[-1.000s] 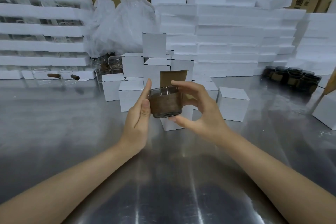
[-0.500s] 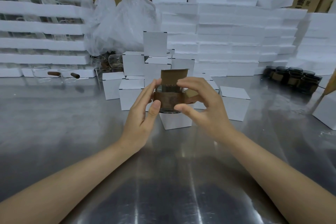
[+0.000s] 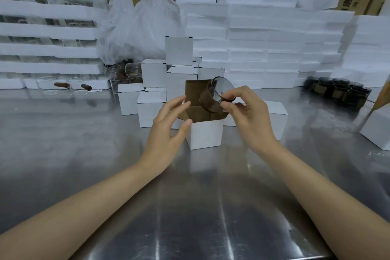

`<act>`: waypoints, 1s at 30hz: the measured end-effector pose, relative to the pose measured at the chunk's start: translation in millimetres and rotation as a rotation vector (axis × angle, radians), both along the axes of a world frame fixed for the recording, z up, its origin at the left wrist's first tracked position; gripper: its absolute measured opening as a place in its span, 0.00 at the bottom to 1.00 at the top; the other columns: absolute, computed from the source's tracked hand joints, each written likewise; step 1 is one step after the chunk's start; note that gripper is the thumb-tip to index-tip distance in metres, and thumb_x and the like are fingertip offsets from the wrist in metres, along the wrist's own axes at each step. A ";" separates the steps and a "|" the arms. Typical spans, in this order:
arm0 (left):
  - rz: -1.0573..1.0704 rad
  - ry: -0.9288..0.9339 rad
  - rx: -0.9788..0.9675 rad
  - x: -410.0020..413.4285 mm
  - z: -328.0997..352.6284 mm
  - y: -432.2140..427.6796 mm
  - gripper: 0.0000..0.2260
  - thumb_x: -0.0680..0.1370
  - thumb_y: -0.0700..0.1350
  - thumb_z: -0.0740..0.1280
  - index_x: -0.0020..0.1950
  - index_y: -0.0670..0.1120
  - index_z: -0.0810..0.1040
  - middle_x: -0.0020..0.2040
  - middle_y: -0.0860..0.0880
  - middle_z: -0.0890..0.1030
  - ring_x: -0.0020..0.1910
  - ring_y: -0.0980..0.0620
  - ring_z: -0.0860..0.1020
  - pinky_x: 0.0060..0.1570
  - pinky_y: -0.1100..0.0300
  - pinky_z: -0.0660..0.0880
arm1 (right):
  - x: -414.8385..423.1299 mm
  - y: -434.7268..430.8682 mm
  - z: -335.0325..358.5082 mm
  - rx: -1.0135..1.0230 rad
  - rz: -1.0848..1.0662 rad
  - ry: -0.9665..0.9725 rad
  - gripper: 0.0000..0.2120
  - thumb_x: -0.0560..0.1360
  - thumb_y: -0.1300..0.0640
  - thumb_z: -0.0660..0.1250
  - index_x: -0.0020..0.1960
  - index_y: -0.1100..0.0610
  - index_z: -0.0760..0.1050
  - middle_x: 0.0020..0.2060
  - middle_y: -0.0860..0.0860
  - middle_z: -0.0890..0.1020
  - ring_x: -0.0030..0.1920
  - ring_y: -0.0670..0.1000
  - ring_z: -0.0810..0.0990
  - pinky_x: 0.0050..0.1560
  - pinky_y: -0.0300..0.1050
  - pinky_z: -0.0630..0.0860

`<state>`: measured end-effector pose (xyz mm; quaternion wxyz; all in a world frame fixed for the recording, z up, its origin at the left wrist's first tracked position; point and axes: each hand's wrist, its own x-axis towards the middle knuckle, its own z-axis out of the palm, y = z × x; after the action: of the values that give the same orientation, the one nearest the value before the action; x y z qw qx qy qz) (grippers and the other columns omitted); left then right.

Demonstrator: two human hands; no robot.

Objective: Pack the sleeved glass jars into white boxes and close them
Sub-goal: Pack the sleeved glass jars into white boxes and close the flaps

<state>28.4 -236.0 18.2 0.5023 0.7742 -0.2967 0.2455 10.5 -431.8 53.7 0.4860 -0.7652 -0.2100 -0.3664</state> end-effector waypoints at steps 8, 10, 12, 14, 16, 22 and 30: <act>0.015 0.126 0.018 4.7 -4.9 2.3 0.05 0.79 0.46 0.66 0.51 0.56 0.78 0.72 0.56 0.64 0.73 0.62 0.60 0.68 0.70 0.55 | 3.9 0.3 -6.6 -0.111 0.027 0.109 0.08 0.78 0.66 0.63 0.49 0.54 0.75 0.58 0.49 0.79 0.54 0.36 0.77 0.57 0.45 0.75; 0.011 0.121 0.011 5.1 -4.8 2.2 0.05 0.78 0.46 0.67 0.48 0.58 0.77 0.72 0.56 0.63 0.72 0.62 0.61 0.66 0.74 0.56 | 3.9 -0.9 -5.5 -0.121 0.016 0.130 0.08 0.78 0.66 0.63 0.49 0.54 0.75 0.60 0.49 0.78 0.52 0.36 0.78 0.57 0.41 0.73; 0.014 0.100 0.014 6.4 -5.4 2.3 0.05 0.78 0.46 0.66 0.48 0.58 0.77 0.71 0.56 0.64 0.71 0.63 0.62 0.65 0.78 0.55 | 4.0 -0.2 -5.1 -0.134 -0.015 0.135 0.08 0.78 0.65 0.63 0.50 0.53 0.75 0.61 0.49 0.77 0.49 0.38 0.80 0.54 0.33 0.72; 0.010 0.083 0.018 7.7 -6.3 2.7 0.06 0.79 0.46 0.66 0.48 0.58 0.76 0.71 0.56 0.64 0.71 0.64 0.62 0.63 0.78 0.56 | 4.0 1.9 -6.0 -0.150 -0.062 0.117 0.07 0.78 0.65 0.64 0.49 0.54 0.76 0.59 0.49 0.78 0.48 0.38 0.79 0.51 0.26 0.70; -0.001 0.059 0.026 8.1 -6.5 3.0 0.06 0.79 0.45 0.66 0.48 0.58 0.76 0.69 0.55 0.65 0.69 0.66 0.63 0.62 0.79 0.56 | 4.0 2.9 -8.0 -0.172 -0.091 0.085 0.06 0.77 0.66 0.65 0.49 0.56 0.77 0.56 0.50 0.79 0.48 0.34 0.77 0.51 0.25 0.68; -0.012 0.064 0.003 7.2 -7.5 1.8 0.04 0.78 0.45 0.67 0.52 0.53 0.76 0.68 0.55 0.63 0.71 0.60 0.63 0.67 0.72 0.58 | 6.0 2.4 -16.1 -0.395 -0.075 0.197 0.06 0.78 0.65 0.64 0.50 0.58 0.79 0.47 0.48 0.79 0.48 0.45 0.76 0.50 0.25 0.67; -0.002 0.226 -0.182 8.0 -3.6 1.4 0.30 0.72 0.55 0.67 0.70 0.50 0.61 0.65 0.53 0.68 0.63 0.59 0.70 0.60 0.70 0.69 | 4.5 1.4 -6.3 0.253 -0.129 0.160 0.16 0.79 0.67 0.56 0.60 0.51 0.71 0.58 0.45 0.76 0.56 0.43 0.79 0.60 0.39 0.74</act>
<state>36.4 -234.6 14.6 0.6009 0.7478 -0.2157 0.1821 15.1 -430.4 47.4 0.5691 -0.7364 -0.0732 -0.3583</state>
